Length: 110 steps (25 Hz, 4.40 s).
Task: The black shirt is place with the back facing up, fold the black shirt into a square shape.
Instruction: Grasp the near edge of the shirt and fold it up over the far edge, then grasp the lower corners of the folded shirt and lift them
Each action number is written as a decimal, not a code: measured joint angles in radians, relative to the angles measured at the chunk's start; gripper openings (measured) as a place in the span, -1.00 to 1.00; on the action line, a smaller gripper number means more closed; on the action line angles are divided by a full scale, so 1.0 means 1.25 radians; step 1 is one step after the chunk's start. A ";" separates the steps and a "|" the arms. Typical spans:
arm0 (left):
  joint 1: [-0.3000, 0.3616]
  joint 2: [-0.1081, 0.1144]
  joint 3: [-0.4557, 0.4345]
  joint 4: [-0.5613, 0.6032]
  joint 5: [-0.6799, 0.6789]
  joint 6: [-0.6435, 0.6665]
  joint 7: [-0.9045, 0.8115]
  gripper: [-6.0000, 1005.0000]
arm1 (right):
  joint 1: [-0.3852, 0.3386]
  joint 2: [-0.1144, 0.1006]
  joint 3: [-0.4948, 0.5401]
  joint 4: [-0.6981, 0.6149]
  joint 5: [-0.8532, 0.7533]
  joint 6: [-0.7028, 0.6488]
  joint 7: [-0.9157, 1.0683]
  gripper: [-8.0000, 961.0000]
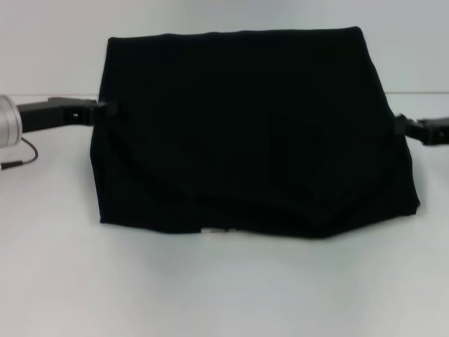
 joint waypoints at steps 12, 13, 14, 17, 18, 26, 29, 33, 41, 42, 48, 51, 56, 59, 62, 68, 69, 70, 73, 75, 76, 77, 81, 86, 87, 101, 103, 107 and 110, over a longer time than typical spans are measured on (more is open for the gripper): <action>-0.078 -0.002 0.079 -0.065 -0.004 -0.326 0.011 -0.95 | 0.148 0.034 -0.010 0.138 0.041 0.420 -0.060 -0.91; -0.082 -0.003 0.083 -0.066 -0.006 -0.342 0.011 -0.95 | 0.155 0.037 -0.011 0.142 0.042 0.443 -0.060 -0.91; -0.088 -0.004 0.085 -0.067 -0.007 -0.360 0.012 -0.95 | 0.161 0.041 -0.012 0.143 0.042 0.458 -0.060 -0.91; -0.098 -0.005 0.086 -0.077 -0.008 -0.383 0.012 -0.95 | 0.173 0.047 -0.019 0.144 0.042 0.483 -0.060 -0.91; -0.100 -0.005 0.087 -0.079 -0.008 -0.390 0.012 -0.95 | 0.176 0.048 -0.022 0.144 0.042 0.489 -0.060 -0.91; -0.111 -0.004 0.087 -0.087 -0.009 -0.406 0.011 -0.95 | 0.178 0.047 -0.032 0.148 0.042 0.501 -0.051 -0.90; -0.115 -0.007 0.096 -0.100 -0.003 -0.407 0.009 -0.95 | 0.176 0.048 -0.034 0.158 0.040 0.501 -0.051 -0.90; -0.116 -0.011 0.128 -0.115 -0.001 -0.408 -0.004 -0.95 | 0.173 0.055 -0.038 0.163 0.041 0.506 -0.050 -0.90; -0.112 -0.023 0.137 -0.118 -0.001 -0.415 -0.012 -0.83 | 0.163 0.065 -0.032 0.164 0.044 0.513 -0.037 -0.89; -0.112 -0.025 0.137 -0.118 -0.001 -0.418 -0.011 -0.80 | 0.161 0.068 -0.032 0.162 0.044 0.512 -0.037 -0.89; -0.111 -0.029 0.138 -0.121 0.000 -0.443 -0.034 -0.58 | 0.145 0.074 -0.037 0.150 0.093 0.503 -0.053 -0.59; -0.109 -0.026 0.138 -0.125 0.000 -0.444 -0.040 -0.38 | 0.128 0.080 -0.040 0.124 0.138 0.478 -0.075 -0.32; -0.093 -0.025 0.140 -0.118 0.002 -0.439 -0.084 0.00 | 0.105 0.092 -0.044 0.086 0.195 0.457 -0.099 0.10; -0.070 -0.028 0.144 -0.099 0.008 -0.411 -0.140 0.21 | 0.098 0.087 -0.046 0.085 0.201 0.424 -0.099 0.28; -0.039 -0.038 0.143 -0.064 0.004 -0.350 -0.161 0.48 | 0.087 0.076 -0.046 0.084 0.200 0.377 -0.085 0.33; 0.011 -0.053 0.140 -0.025 -0.056 -0.238 -0.156 0.77 | 0.054 0.044 -0.052 0.074 0.199 0.273 -0.026 0.32; 0.018 -0.056 0.142 -0.020 -0.059 -0.231 -0.155 0.77 | 0.048 0.043 -0.052 0.070 0.199 0.259 -0.026 0.32; 0.025 -0.059 0.142 -0.014 -0.061 -0.225 -0.155 0.77 | 0.041 0.042 -0.053 0.066 0.198 0.241 -0.026 0.32; 0.056 -0.077 0.144 0.016 -0.062 -0.215 -0.151 0.77 | 0.025 0.039 -0.054 0.054 0.194 0.208 -0.026 0.32; 0.078 -0.084 0.145 0.036 -0.062 -0.194 -0.149 0.77 | 0.015 0.035 -0.055 0.046 0.194 0.188 -0.020 0.32; 0.086 -0.086 0.145 0.044 -0.062 -0.179 -0.147 0.77 | 0.010 0.032 -0.055 0.042 0.194 0.177 -0.014 0.32; 0.096 -0.089 0.146 0.051 -0.061 -0.163 -0.143 0.77 | 0.006 0.030 -0.055 0.040 0.194 0.172 -0.007 0.32; 0.125 -0.099 0.145 0.077 -0.060 -0.135 -0.133 0.77 | -0.004 0.028 -0.055 0.035 0.194 0.165 0.005 0.31; 0.134 -0.098 0.145 0.083 -0.045 -0.106 -0.144 0.77 | -0.003 0.031 -0.055 0.035 0.194 0.173 0.006 0.31; 0.134 -0.097 0.146 0.083 -0.038 -0.105 -0.146 0.77 | -0.002 0.031 -0.055 0.035 0.194 0.174 0.006 0.31; 0.138 -0.097 0.144 0.058 -0.009 -0.121 -0.158 0.77 | 0.003 0.034 -0.055 0.032 0.194 0.174 0.006 0.31; 0.140 -0.097 0.142 0.058 -0.008 -0.107 -0.157 0.77 | 0.003 0.033 -0.055 0.032 0.194 0.174 0.005 0.31; 0.142 -0.100 0.146 0.058 -0.007 -0.100 -0.153 0.77 | 0.002 0.033 -0.055 0.032 0.194 0.182 0.002 0.31; 0.142 -0.101 0.147 0.058 -0.005 -0.088 -0.148 0.77 | 0.002 0.036 -0.055 0.032 0.194 0.191 -0.001 0.31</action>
